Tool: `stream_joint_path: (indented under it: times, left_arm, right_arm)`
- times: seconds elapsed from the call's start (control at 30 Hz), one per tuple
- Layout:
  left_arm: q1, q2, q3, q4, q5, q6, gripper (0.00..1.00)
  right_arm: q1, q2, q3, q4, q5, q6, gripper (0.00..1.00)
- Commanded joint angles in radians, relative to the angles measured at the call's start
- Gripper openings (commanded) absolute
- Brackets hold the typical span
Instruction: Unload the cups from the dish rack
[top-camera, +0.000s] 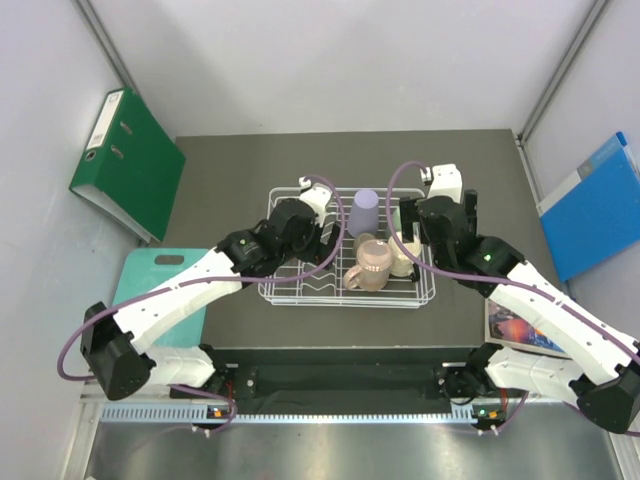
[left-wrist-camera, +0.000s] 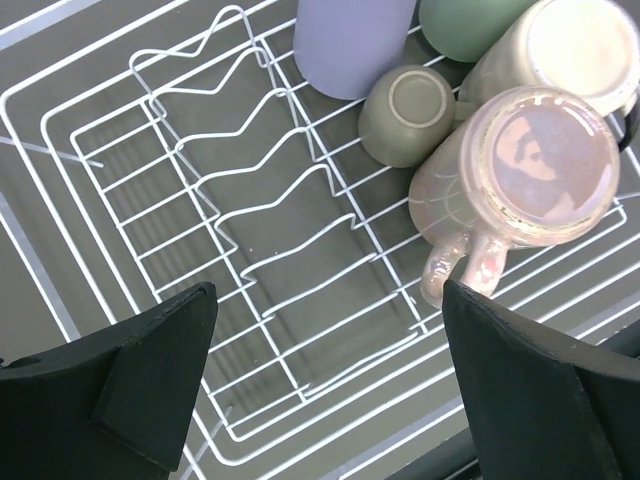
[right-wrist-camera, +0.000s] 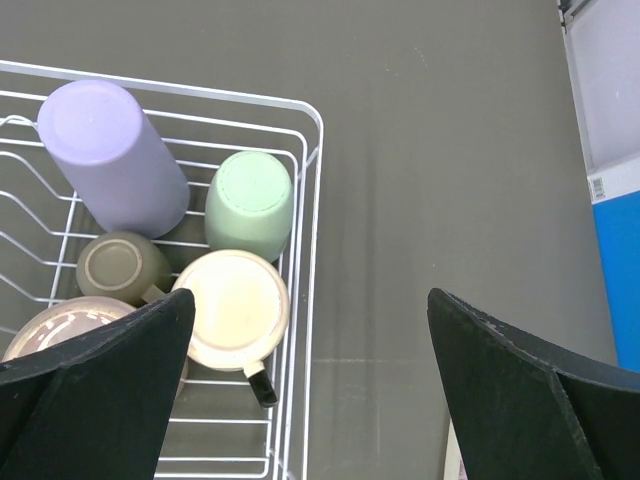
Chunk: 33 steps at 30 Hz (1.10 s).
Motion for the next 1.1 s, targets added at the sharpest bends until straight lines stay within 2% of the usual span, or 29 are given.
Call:
stream_joint_path:
  times: [0.0, 0.1, 0.27, 0.5, 0.57, 0.87, 1.07]
  left_arm:
    - [0.000, 0.026, 0.019, 0.034, -0.014, 0.023, 0.99]
    - [0.000, 0.029, 0.012, 0.054, 0.017, 0.033, 0.99]
    - [0.000, 0.056, -0.014, 0.110, 0.186, 0.092, 0.99]
    - [0.000, 0.071, -0.088, 0.222, 0.321, 0.145, 0.99]
    - [0.000, 0.079, -0.103, 0.242, 0.364, 0.171, 0.96]
    - [0.000, 0.201, -0.060, 0.267, 0.404, 0.214, 0.94]
    - [0.000, 0.327, 0.012, 0.248, 0.396, 0.230, 0.88]
  right_arm:
    - [0.015, -0.013, 0.016, 0.047, -0.002, -0.011, 1.00]
    - [0.015, -0.008, 0.016, 0.050, 0.002, -0.020, 1.00]
    - [0.013, -0.008, 0.019, 0.051, 0.006, -0.028, 1.00]
    - [0.015, -0.022, 0.007, 0.034, 0.033, -0.017, 1.00]
    - [0.015, -0.023, 0.001, 0.030, 0.035, -0.014, 1.00]
    - [0.013, -0.023, -0.012, 0.008, 0.055, -0.005, 1.00]
    - [0.013, -0.014, -0.012, -0.005, 0.071, -0.002, 1.00]
